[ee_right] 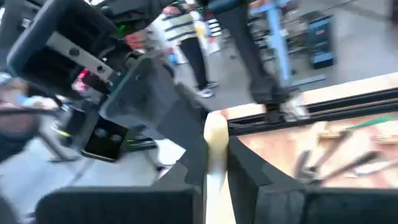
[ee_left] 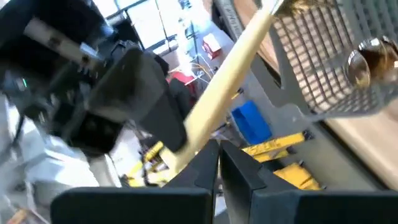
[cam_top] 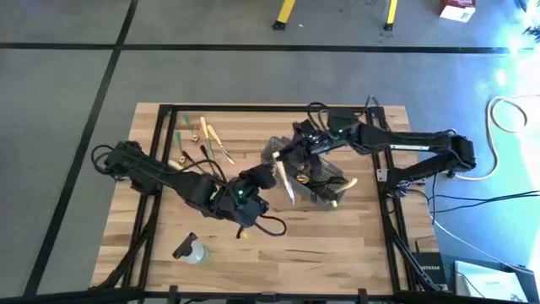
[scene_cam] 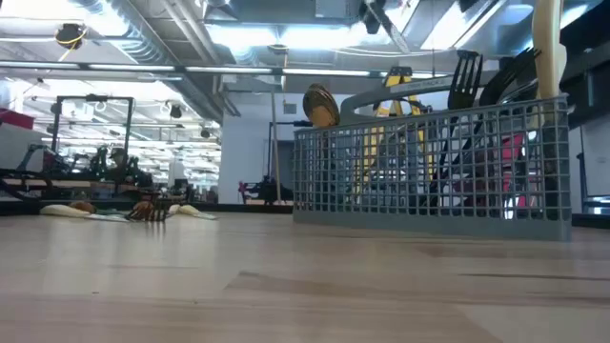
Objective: Sort silverware
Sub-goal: Put the silver knife into the cutlery rack
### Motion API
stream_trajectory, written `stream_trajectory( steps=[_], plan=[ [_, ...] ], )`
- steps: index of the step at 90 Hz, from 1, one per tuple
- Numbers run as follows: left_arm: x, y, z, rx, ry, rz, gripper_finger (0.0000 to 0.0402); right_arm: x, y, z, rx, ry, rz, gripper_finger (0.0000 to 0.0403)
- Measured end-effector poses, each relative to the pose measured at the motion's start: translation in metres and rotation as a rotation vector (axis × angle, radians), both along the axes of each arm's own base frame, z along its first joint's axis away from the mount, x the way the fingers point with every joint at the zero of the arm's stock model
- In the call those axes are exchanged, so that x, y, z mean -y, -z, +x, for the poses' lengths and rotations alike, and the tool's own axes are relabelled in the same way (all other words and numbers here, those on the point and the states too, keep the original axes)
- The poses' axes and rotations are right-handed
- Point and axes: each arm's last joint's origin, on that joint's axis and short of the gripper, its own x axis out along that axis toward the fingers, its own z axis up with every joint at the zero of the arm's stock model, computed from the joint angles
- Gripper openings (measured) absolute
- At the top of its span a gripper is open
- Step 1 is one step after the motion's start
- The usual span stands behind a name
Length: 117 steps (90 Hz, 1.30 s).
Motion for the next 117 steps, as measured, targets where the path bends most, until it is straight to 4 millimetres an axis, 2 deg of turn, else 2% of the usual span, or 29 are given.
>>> stream_trajectory(
  steps=[16,33,41,49,61,89,98,108,117],
  plan=[
    [0.007,-0.003,0.002,0.239,-0.017,-0.249,0.0000,0.002,-0.028,-0.046,0.029,0.096,-0.101,0.0017],
    [0.002,0.000,0.006,0.445,-0.068,-0.602,0.0000,-0.020,-0.056,-0.116,0.080,0.205,-0.194,0.0017],
    [-0.003,0.001,0.008,0.499,-0.091,-0.720,0.0000,-0.029,-0.061,-0.143,0.089,0.263,-0.217,0.0017],
    [-0.007,0.001,0.010,0.544,-0.123,-0.777,0.0000,-0.033,-0.061,-0.160,0.063,0.318,-0.245,0.0017],
    [-0.013,0.003,0.011,0.610,-0.181,-0.865,0.0000,-0.039,-0.050,-0.167,0.001,0.329,-0.258,0.0017],
    [-0.026,0.010,0.010,0.611,-0.278,-0.973,0.0000,-0.057,-0.021,-0.159,-0.054,0.305,-0.282,0.0016],
    [-0.025,0.010,0.010,0.616,-0.280,-0.979,0.0000,-0.063,-0.004,-0.159,-0.095,0.341,-0.321,0.0016],
    [-0.028,0.011,0.009,0.615,-0.305,-0.987,0.0000,-0.071,0.017,-0.160,-0.087,0.376,-0.334,0.0016],
    [-0.034,0.012,0.006,0.612,-0.331,-1.007,0.0000,-0.077,0.026,-0.163,-0.001,0.387,-0.320,0.0016]
  ],
)
